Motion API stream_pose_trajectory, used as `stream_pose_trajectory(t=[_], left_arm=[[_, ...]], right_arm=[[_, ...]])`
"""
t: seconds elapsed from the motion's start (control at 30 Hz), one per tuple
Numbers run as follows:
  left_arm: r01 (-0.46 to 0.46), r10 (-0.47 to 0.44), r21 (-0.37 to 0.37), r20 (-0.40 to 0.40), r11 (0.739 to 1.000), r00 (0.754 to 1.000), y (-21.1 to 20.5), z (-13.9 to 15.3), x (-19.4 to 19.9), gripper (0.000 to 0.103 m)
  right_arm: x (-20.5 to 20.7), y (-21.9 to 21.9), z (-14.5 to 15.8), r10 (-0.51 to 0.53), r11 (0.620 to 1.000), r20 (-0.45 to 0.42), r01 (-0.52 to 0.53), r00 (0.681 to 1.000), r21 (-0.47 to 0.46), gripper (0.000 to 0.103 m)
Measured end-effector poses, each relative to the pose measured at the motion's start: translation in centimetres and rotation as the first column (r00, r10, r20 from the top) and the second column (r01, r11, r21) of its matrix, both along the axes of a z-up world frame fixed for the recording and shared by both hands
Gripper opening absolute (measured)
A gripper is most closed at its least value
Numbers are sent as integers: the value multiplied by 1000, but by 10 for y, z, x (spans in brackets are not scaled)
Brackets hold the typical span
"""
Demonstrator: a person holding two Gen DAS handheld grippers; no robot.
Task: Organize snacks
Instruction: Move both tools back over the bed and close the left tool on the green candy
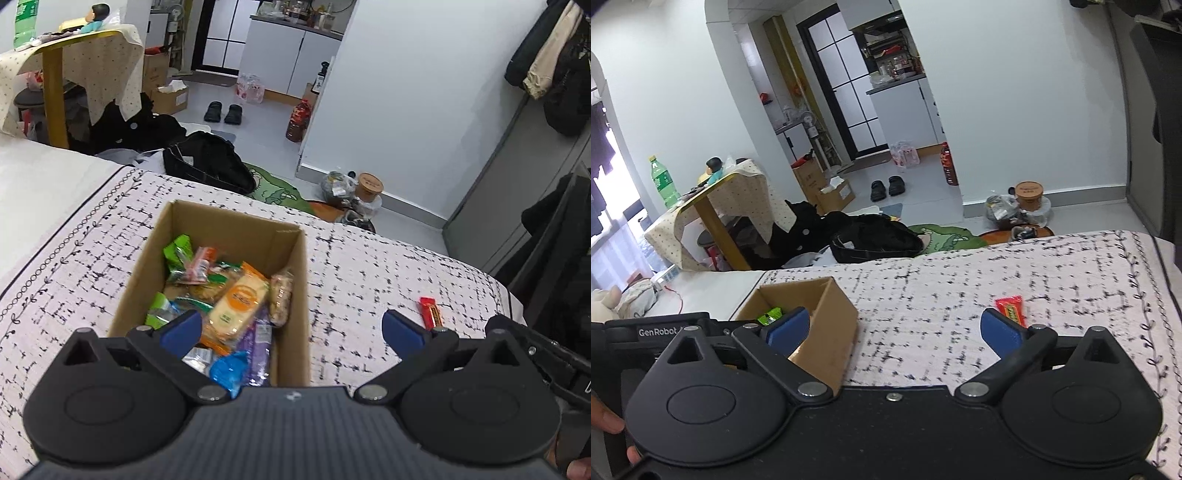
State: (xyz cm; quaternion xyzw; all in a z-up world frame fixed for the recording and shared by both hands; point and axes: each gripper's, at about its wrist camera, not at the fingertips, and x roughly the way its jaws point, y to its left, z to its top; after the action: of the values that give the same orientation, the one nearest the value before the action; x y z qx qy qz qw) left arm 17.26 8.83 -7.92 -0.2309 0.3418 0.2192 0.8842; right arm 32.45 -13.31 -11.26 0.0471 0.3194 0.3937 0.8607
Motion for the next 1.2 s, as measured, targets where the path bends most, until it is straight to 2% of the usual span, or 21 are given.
stream_pose_trajectory(t=[0.77,1.2], left_arm=[[104,-104,1,-30,995,994,-73,-13,9,103],[196,-200,-54,-100,979,975,-120,-37,21,102]], right_arm=[[-10,-82,-25,-117,993,-57,115,991,-36,103],[-10,-126,-45,-188,982,-108,183,976,-54,103]])
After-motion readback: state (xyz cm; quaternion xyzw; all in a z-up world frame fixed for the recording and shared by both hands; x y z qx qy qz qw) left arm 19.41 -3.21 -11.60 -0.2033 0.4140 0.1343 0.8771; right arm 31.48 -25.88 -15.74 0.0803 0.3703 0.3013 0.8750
